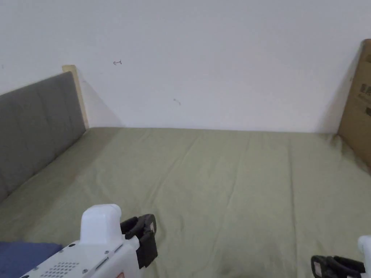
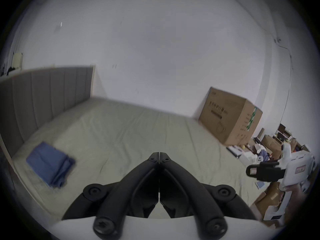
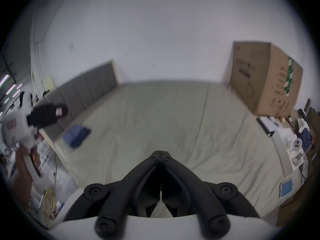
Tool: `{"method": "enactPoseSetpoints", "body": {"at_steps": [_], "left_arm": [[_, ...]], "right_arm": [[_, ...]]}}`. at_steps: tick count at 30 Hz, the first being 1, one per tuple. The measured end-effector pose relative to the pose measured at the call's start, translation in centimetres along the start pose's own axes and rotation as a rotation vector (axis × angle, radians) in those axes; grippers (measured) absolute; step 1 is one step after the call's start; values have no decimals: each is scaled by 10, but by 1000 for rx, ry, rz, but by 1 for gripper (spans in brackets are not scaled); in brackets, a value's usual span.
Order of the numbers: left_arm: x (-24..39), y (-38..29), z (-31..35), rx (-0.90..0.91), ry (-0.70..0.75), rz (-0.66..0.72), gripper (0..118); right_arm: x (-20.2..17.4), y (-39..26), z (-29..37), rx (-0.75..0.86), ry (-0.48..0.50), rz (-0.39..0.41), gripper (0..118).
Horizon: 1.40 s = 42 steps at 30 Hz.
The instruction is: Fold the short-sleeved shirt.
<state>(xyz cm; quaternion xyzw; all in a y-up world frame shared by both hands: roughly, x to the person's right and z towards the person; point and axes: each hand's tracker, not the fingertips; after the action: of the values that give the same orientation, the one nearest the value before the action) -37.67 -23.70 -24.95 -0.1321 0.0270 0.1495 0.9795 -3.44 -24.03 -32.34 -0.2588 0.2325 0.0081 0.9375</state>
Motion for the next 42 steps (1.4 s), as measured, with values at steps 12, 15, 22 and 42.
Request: {"method": "enactPoseSetpoints", "body": {"at_steps": [12, 15, 22, 42], "left_arm": [[98, -23, 31, 337, 124, -299, 0], [106, -32, 34, 361, 144, -317, 0], [111, -35, 35, 320, 166, -295, 0], [89, -27, 32, 308, 135, -251, 118]], "right_arm": [[1, -32, 71, 699, -370, 82, 0], [5, -43, 65, 660, -362, 77, 0], [16, -51, 53, 517, -439, 26, 0], [9, -42, 60, 563, -419, 81, 118]]}}
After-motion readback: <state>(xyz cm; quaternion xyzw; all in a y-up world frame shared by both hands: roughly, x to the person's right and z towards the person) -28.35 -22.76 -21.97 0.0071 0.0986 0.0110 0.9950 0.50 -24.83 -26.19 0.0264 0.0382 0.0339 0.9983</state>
